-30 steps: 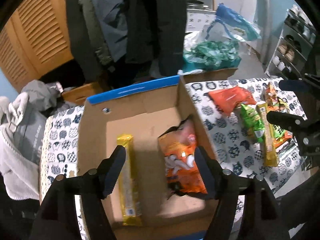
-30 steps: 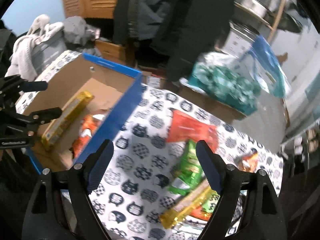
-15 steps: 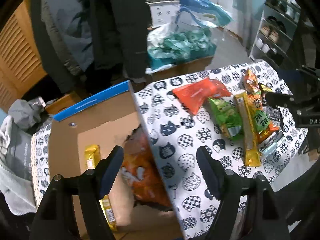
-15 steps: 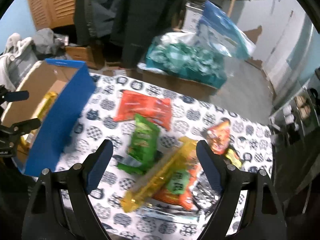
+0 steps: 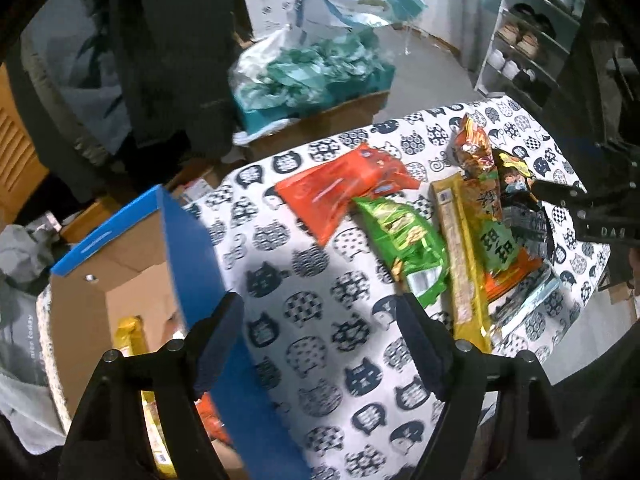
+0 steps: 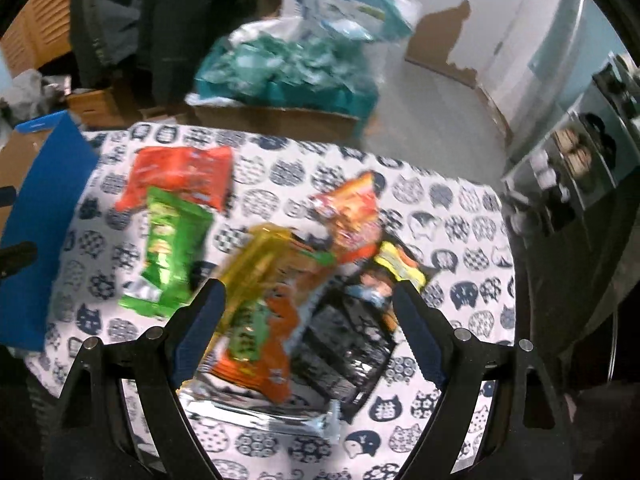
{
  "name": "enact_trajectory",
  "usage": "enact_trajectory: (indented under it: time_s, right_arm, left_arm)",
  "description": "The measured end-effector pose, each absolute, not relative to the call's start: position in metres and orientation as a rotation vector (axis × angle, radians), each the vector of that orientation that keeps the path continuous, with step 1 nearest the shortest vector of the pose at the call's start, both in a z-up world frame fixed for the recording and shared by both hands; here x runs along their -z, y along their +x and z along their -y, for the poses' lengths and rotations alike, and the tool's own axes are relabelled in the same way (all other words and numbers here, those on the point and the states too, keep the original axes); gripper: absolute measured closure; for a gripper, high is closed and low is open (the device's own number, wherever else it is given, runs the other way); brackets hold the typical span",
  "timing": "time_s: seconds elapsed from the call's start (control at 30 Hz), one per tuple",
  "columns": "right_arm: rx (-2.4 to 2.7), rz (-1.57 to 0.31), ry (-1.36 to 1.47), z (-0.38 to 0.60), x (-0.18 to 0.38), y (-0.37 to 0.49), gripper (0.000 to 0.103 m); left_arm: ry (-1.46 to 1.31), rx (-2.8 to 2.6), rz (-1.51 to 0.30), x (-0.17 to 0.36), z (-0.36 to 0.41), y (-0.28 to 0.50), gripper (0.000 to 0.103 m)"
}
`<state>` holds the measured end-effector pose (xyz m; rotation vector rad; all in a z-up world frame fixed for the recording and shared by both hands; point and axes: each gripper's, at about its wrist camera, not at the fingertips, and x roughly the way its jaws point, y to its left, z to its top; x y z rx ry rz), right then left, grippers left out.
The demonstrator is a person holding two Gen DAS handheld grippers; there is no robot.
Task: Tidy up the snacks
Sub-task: 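Grasp the black-and-yellow snack bag with the right tool while the left grasps the green pea bag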
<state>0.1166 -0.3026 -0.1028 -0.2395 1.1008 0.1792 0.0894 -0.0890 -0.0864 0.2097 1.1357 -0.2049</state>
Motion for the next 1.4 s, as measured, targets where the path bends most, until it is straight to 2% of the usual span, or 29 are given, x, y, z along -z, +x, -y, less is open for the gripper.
enact_trajectory:
  time_s: [0.33,0.7,1.0,1.33,1.4]
  right_arm:
    - [-0.101,-1.191,-0.170,0.351,0.137,0.137,0.018]
    - [-0.049,-1.309,-0.014,0.404,0.170,0.184,0.018]
    - [-0.027,-1.343,0.063,0.411,0.199,0.205,0.018]
    - [-0.012,-1.382,0.020,0.401,0.227,0.207,0.018]
    - [-0.026,-1.391,0.009,0.397,0.229,0.204,0.023]
  left_arm:
    - [0.203,0.218,-1.210,0.121,0.129,0.129,0.023]
    - [0.075,0.208,-1.301,0.150,0.144,0.168,0.023]
    - [0.105,0.219,-1.332,0.176,0.167,0.182,0.023]
    - [0.079,0.249,-1.414,0.211,0.173,0.189,0.021]
    - [0.067,0.266,-1.421,0.216,0.173,0.187,0.022]
